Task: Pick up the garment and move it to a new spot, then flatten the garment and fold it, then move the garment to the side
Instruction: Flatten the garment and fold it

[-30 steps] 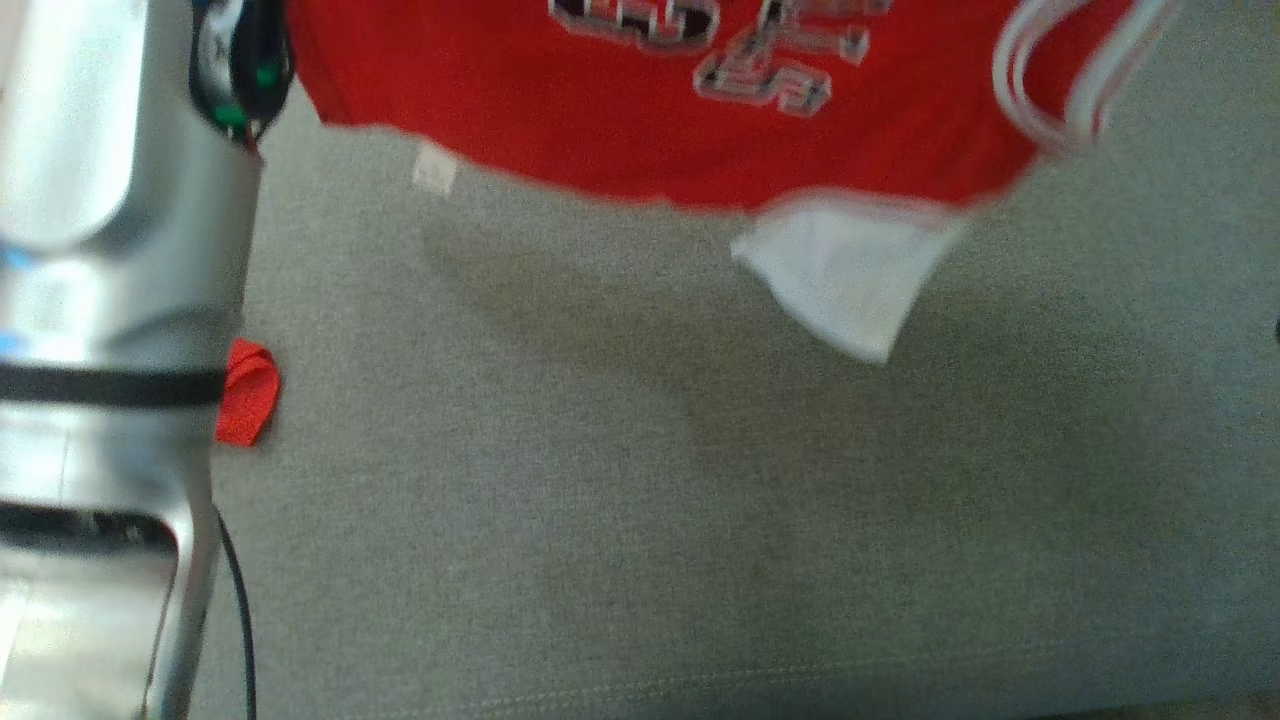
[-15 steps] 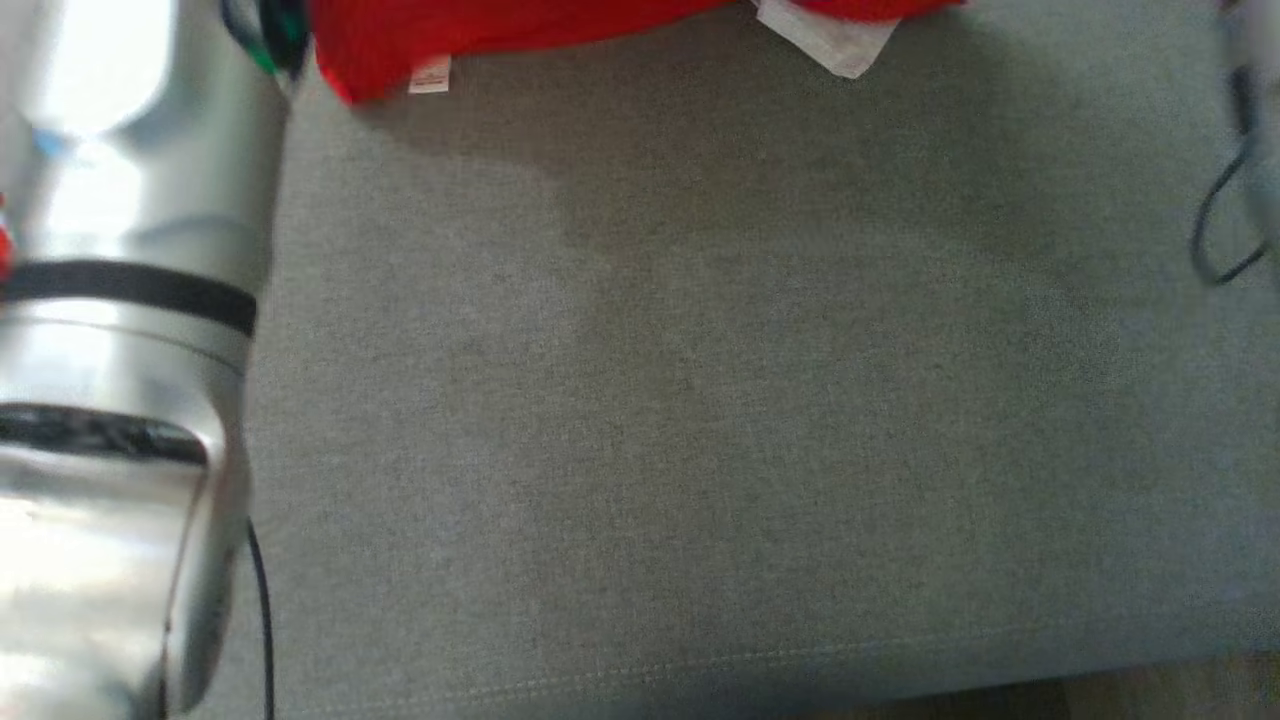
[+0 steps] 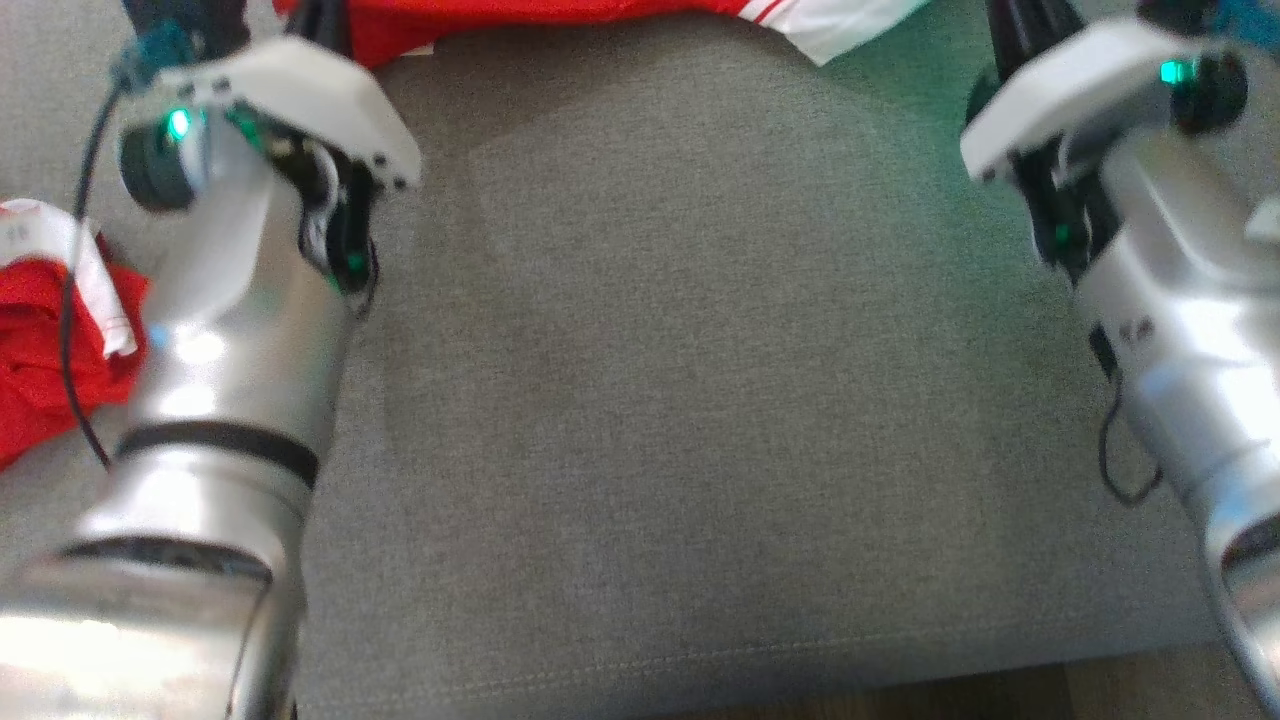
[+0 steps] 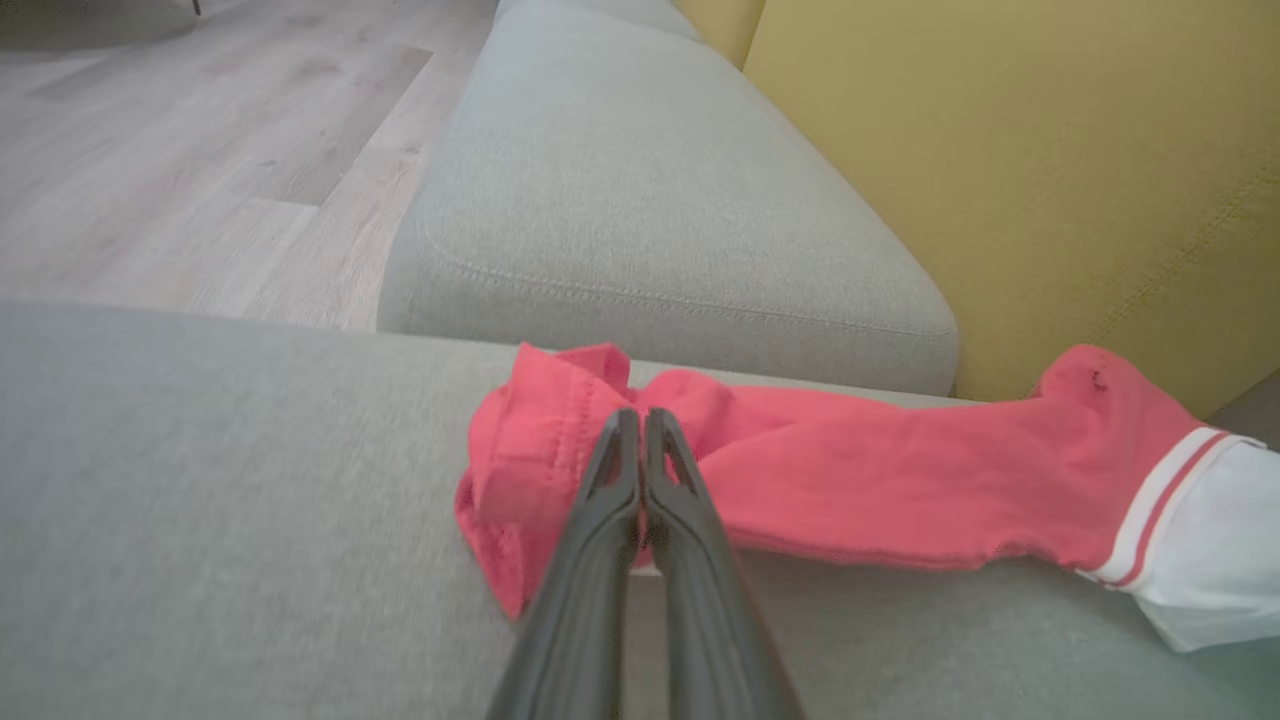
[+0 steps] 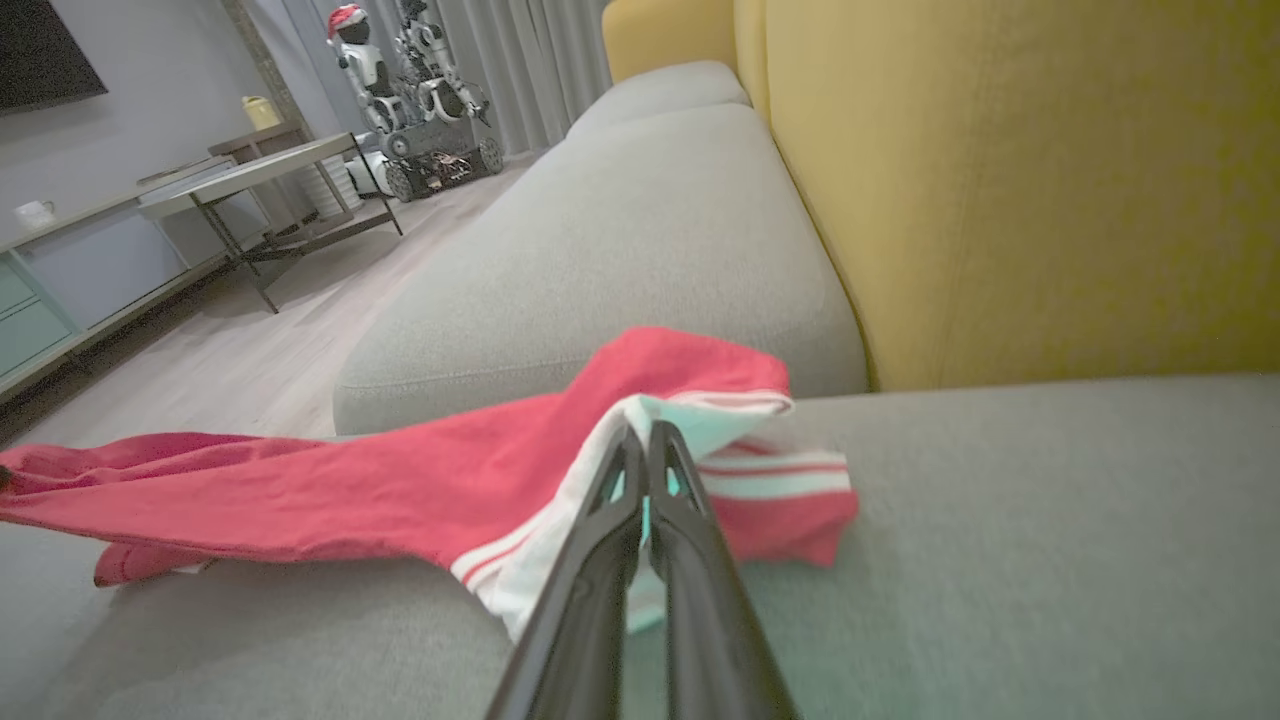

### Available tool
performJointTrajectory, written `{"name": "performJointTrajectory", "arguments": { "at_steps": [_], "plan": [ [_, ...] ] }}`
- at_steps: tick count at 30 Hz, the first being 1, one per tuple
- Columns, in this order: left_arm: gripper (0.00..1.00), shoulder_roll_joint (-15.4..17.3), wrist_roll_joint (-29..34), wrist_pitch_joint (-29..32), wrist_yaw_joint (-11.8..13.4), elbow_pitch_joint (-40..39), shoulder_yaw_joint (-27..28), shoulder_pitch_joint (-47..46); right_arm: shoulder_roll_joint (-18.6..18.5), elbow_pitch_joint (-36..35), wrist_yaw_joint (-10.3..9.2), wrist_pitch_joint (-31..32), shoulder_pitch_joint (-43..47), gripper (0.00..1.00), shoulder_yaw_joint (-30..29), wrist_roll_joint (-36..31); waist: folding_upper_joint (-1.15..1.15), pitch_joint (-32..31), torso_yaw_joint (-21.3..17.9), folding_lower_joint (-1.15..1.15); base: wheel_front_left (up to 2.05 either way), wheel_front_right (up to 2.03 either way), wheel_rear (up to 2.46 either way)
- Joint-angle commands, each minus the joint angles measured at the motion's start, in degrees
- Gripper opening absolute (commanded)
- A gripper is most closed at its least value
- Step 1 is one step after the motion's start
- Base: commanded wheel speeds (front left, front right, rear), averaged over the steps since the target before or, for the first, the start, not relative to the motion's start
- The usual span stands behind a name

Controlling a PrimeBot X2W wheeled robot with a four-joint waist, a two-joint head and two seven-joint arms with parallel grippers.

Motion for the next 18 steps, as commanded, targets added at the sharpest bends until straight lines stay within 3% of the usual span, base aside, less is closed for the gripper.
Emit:
{"name": "performJointTrajectory", "arguments": {
  "at_steps": [1,5,10,18],
  "plan": [
    [0.00,1.67,-0.60,-0.29,-0.06,-3.56,2.01,1.92,-0.70,-2.91,-0.04,-1.28,2.58,0.00,0.20,1.66,0.00,-0.16,0.22,0.00,0.00,0.00,0.00],
    [0.00,1.59,-0.88,-0.29,-0.78,-9.72,4.25,10.95,-2.78,-9.72,-0.04,-2.01,11.81,0.00,-1.74,4.22,0.00,-1.25,0.40,0.00,0.00,0.00,0.00],
    [0.00,1.87,1.28,-0.29,-0.52,-18.76,5.88,22.78,-4.79,-24.33,-0.04,-2.06,28.34,0.00,-9.55,0.96,0.00,-3.99,0.25,0.00,0.00,0.00,0.00],
    [0.00,2.52,3.21,-0.29,1.97,-36.15,8.73,41.34,-1.85,-43.20,-0.04,-0.81,53.68,0.00,-22.65,-6.51,0.00,-8.97,-0.39,0.00,0.00,0.00,0.00]
  ]
}}
